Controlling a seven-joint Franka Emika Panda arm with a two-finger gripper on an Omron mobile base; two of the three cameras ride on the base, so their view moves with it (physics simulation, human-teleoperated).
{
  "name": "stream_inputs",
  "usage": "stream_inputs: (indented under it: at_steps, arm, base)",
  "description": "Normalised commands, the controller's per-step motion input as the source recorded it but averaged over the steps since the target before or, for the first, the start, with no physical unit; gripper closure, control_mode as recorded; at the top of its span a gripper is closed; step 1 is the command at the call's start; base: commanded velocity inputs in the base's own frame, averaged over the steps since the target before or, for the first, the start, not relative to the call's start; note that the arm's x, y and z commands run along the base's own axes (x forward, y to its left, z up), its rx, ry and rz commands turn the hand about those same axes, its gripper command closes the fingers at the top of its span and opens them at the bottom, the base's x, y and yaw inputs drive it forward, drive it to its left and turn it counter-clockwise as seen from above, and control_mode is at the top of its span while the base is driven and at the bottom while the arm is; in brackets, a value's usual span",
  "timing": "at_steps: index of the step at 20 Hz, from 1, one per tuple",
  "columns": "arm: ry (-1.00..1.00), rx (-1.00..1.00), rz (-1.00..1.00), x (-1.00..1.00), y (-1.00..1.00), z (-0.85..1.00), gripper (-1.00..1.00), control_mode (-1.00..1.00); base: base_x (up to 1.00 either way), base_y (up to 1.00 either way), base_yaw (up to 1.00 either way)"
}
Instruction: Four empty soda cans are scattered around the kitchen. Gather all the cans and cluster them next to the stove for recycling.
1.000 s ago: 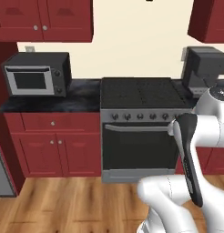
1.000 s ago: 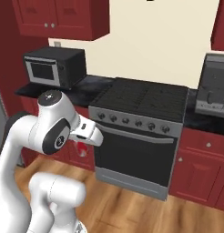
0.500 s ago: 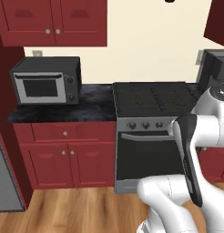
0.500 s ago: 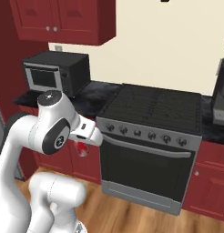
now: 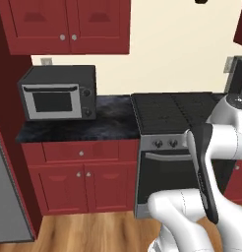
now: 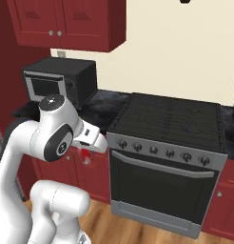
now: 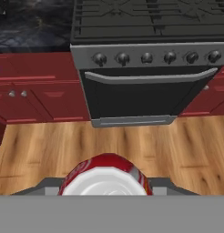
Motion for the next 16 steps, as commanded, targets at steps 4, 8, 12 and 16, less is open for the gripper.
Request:
stream_inputs:
  at_steps: [4, 8, 12, 16]
  arm:
    - [0.0, 0.0, 0.0, 0.0, 0.0, 0.0, 1.0, 1.0]
    - [0.0, 0.0, 0.0, 0.0, 0.0, 0.0, 1.0, 1.0]
    - [0.0, 0.0, 0.0, 0.0, 0.0, 0.0, 1.0, 1.0]
    - [0.0, 0.0, 0.0, 0.0, 0.0, 0.0, 1.0, 1.0]
  base:
    - [0.48, 0.37, -0.03]
    - [0.47, 0.36, -0.03]
    - [0.5, 0.37, -0.02]
    - [0.58, 0.32, -0.01]
